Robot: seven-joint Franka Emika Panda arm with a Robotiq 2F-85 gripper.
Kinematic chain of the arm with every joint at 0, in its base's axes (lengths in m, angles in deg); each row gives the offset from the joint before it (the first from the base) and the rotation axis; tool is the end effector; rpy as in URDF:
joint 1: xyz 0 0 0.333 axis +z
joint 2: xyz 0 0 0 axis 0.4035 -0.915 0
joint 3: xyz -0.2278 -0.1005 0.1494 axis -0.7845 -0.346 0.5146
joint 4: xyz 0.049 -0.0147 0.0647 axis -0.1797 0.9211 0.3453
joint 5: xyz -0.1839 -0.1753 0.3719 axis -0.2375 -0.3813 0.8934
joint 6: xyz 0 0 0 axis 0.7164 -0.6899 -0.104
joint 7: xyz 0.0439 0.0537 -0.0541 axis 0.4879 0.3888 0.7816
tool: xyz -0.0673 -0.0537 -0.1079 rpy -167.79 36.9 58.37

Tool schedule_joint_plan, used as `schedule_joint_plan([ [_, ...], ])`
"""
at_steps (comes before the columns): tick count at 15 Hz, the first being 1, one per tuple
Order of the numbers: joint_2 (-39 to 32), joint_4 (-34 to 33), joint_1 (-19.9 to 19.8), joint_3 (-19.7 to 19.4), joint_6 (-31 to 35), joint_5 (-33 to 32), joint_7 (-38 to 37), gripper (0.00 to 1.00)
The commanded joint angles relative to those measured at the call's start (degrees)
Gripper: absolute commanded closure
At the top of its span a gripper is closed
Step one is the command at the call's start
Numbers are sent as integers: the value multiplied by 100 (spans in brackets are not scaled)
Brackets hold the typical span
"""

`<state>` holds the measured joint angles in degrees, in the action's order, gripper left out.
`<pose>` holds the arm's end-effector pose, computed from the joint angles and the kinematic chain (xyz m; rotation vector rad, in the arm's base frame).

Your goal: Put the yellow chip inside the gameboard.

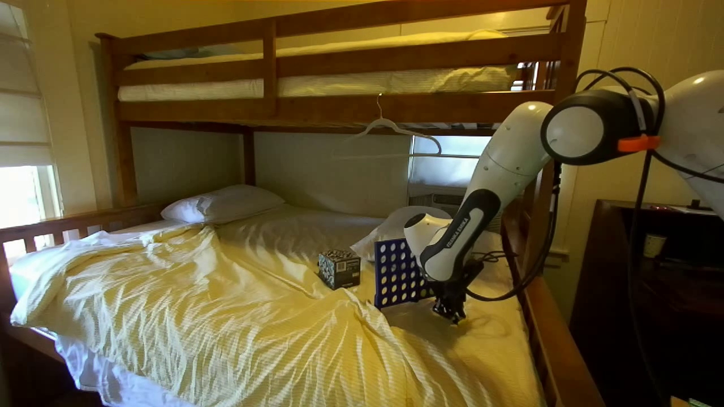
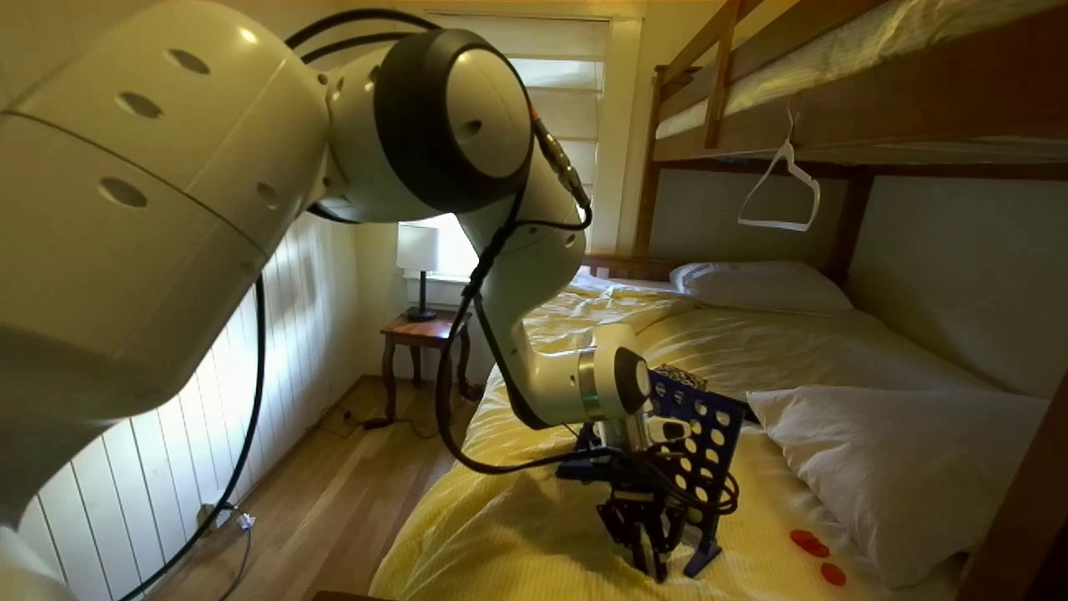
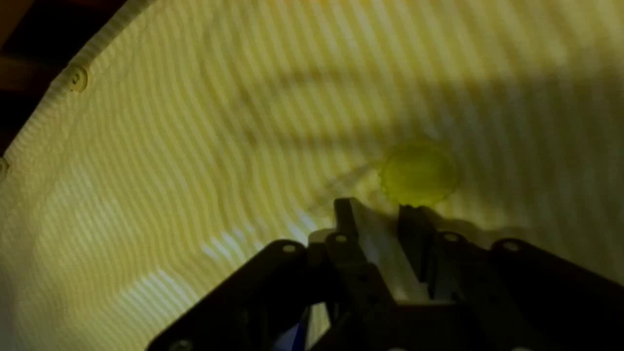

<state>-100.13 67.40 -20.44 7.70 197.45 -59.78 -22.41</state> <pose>0.6026 -0.1661 0.0353 2.6642 -0.1963 -0.3064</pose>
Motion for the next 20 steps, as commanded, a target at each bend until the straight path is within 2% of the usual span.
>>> schedule_joint_plan([
  [1,204,159,-76,116,-156,136,-8,38],
  [6,287,178,-162,244,-274,240,134,6],
  [10,311,143,-302,462,-395,465,379,5],
  [11,310,133,-337,519,-405,527,449,10],
  [14,264,53,-365,621,-578,640,623,11],
  [15,250,32,-378,645,-625,673,665,26],
  [17,244,1,-397,692,-734,738,754,44],
  [19,241,-24,-413,728,-808,799,812,47],
  [20,240,-34,-419,740,-829,813,841,58],
])
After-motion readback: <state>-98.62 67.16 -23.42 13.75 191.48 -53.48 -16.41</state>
